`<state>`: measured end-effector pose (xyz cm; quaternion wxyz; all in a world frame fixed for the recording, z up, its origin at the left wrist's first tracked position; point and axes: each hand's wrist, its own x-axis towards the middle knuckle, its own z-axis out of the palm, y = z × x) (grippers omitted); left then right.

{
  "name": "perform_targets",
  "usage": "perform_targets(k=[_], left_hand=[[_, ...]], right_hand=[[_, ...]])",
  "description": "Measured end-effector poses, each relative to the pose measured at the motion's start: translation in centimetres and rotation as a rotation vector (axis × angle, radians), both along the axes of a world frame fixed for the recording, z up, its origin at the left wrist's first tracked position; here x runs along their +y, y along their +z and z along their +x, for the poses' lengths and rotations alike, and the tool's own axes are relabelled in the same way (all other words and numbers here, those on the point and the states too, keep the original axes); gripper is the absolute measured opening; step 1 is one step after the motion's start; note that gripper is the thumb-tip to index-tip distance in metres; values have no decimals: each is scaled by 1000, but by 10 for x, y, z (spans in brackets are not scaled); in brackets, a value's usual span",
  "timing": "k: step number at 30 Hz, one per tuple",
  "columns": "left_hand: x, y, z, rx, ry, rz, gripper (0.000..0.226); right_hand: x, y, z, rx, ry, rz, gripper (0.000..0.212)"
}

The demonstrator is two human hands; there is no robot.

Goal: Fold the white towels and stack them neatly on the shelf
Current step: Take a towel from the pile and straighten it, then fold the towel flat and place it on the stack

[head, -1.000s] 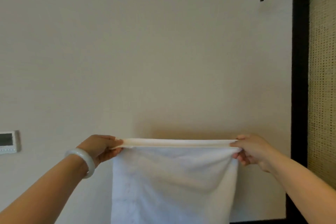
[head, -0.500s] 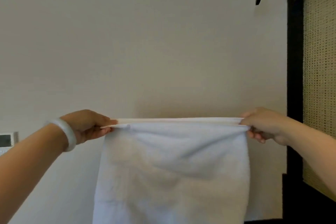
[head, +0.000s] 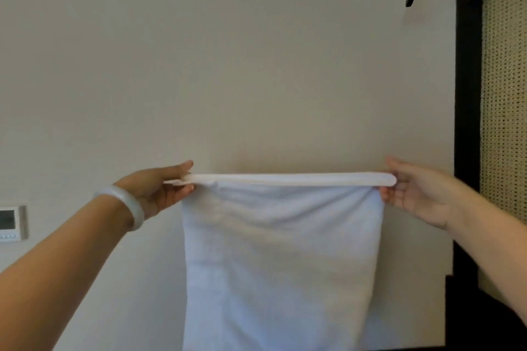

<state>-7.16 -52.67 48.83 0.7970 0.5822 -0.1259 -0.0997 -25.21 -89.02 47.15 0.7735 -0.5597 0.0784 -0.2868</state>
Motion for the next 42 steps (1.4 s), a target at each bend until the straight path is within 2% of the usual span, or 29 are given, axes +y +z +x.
perform_targets(k=[2,3,5,7,11,15,19,22,27,29,30,32,33,34,36,38,40,42], left_hand=[[10,-5,-15,-43,16,31,30],[17,-16,-23,-55,6,69,29],[29,-55,-36,-55,-37,173,18],[40,-113,-46,3,-85,287,11],[54,-258,-72,282,-110,525,9],[58,-367,-105,475,-49,751,20],[65,-404,-127,573,-46,854,32],[68,-407,-140,557,-32,873,35],[73,-406,-163,451,-42,998,28],[77,-406,-172,403,-118,1110,25],[78,-406,-176,349,-159,1213,22],[75,-408,-177,42,-202,1571,25],[69,-409,-176,-160,-170,1727,31],[60,-409,-174,-325,-113,1792,38],[37,-416,-168,-499,-40,1722,54],[17,-430,-161,-568,-132,1701,69],[10,-449,-159,-621,-257,1735,80],[16,-466,-163,-548,-317,1705,83]], right_hand=[[7,-5,-24,-20,-31,-70,15],[12,-16,-38,1,-27,-120,12],[17,-55,-59,89,-3,-211,19],[21,-111,-72,257,3,-249,20],[33,-250,-87,717,44,-242,19],[49,-354,-107,1049,148,-270,24],[56,-386,-124,1136,159,-240,28],[62,-388,-133,1144,139,-333,28],[78,-395,-144,1282,118,-668,30],[79,-391,-148,1395,205,-871,26],[82,-385,-149,1452,259,-1037,22],[91,-373,-143,1440,204,-1414,14],[97,-372,-135,1347,103,-1498,18],[105,-373,-126,1237,-1,-1492,28],[120,-378,-104,1077,-117,-1442,45],[128,-394,-85,1046,-38,-1457,58],[134,-416,-79,1114,108,-1466,63],[134,-434,-84,1144,157,-1502,69]])
